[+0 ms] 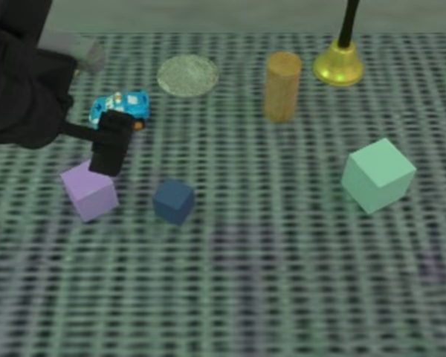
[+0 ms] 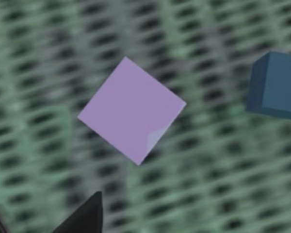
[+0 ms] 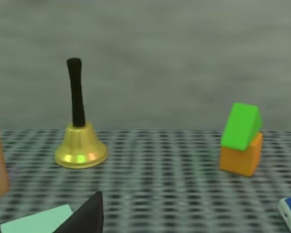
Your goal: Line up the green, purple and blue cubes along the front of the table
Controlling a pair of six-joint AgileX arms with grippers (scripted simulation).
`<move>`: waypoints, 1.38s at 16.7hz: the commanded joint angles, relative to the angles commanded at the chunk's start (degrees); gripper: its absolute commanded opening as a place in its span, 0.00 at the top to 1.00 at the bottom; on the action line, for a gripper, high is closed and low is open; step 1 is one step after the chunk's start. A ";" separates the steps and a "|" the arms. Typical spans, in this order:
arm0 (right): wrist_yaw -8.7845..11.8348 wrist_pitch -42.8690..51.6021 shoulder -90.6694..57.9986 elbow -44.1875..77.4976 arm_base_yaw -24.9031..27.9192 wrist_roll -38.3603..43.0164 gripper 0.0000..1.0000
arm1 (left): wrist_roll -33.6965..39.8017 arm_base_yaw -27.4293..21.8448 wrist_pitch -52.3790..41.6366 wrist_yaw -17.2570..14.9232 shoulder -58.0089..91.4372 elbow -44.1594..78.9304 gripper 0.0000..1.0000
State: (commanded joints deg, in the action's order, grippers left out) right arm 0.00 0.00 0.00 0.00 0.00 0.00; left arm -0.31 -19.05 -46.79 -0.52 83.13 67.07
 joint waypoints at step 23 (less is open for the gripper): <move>0.00 0.00 0.00 0.00 0.00 0.00 0.00 | -0.36 -9.00 -9.21 0.31 46.42 28.86 0.00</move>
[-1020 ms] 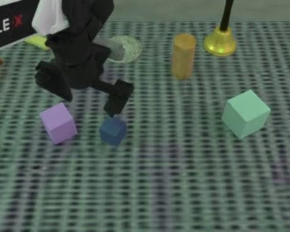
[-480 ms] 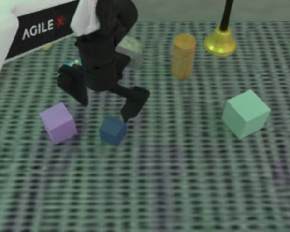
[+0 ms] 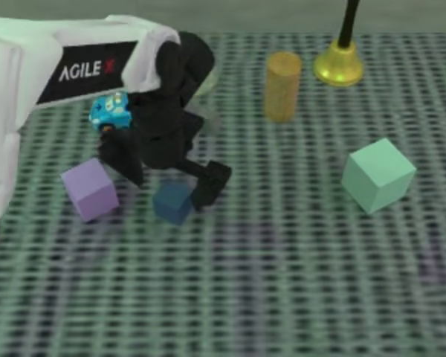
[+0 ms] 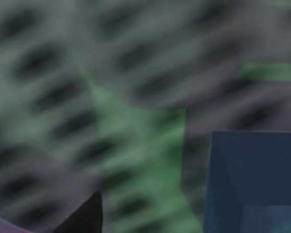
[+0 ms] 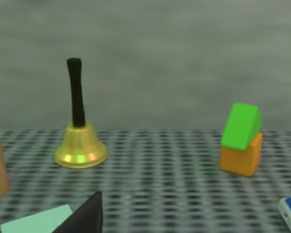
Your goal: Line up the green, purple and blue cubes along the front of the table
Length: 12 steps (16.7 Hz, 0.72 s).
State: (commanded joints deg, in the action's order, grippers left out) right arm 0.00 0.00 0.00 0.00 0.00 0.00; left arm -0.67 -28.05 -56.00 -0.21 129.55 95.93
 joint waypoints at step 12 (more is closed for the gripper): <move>0.00 0.00 0.00 0.00 0.00 0.00 0.00 | 0.00 -0.05 5.62 -0.02 2.37 -3.62 0.38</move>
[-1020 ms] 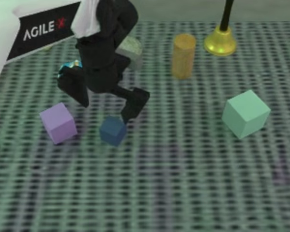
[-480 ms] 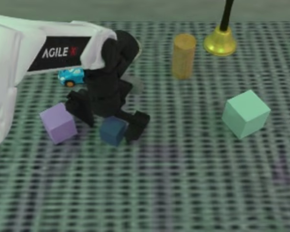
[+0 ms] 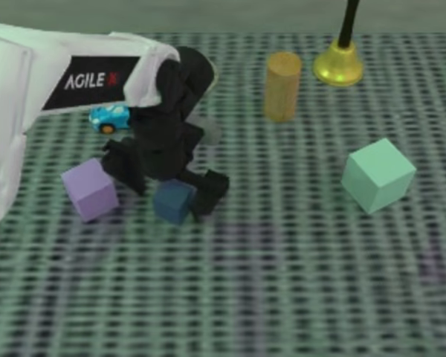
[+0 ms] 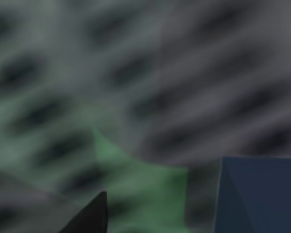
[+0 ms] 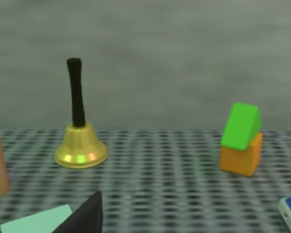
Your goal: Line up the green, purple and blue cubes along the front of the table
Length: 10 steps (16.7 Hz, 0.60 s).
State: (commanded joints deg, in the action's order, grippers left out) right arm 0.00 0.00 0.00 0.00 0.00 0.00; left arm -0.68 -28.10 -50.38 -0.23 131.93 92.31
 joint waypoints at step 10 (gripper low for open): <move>0.00 0.00 0.00 0.00 0.00 0.00 0.00 | 0.00 0.00 0.00 0.00 0.00 0.00 1.00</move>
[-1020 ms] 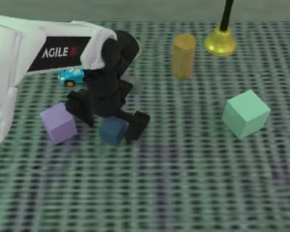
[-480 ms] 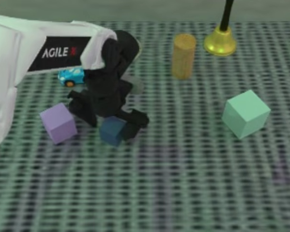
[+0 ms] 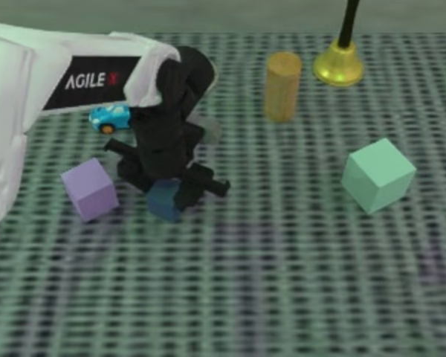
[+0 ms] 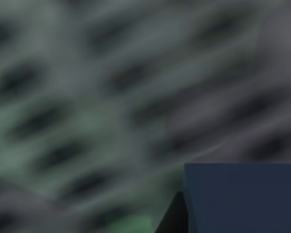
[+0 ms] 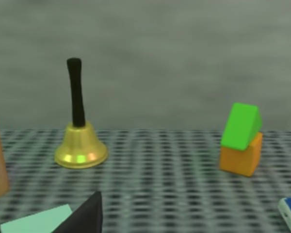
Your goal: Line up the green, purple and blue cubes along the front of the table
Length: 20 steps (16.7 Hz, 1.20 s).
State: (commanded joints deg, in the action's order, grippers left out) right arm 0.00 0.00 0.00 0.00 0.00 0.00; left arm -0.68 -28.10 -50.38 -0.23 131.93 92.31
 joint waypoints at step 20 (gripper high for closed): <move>0.00 0.00 0.00 0.00 0.00 0.00 0.00 | 0.01 0.84 -13.90 0.07 -6.32 9.23 1.00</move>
State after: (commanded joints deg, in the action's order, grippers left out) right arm 0.00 0.00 0.00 0.00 0.00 0.00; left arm -0.66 -27.26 -64.28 -0.16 125.61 101.54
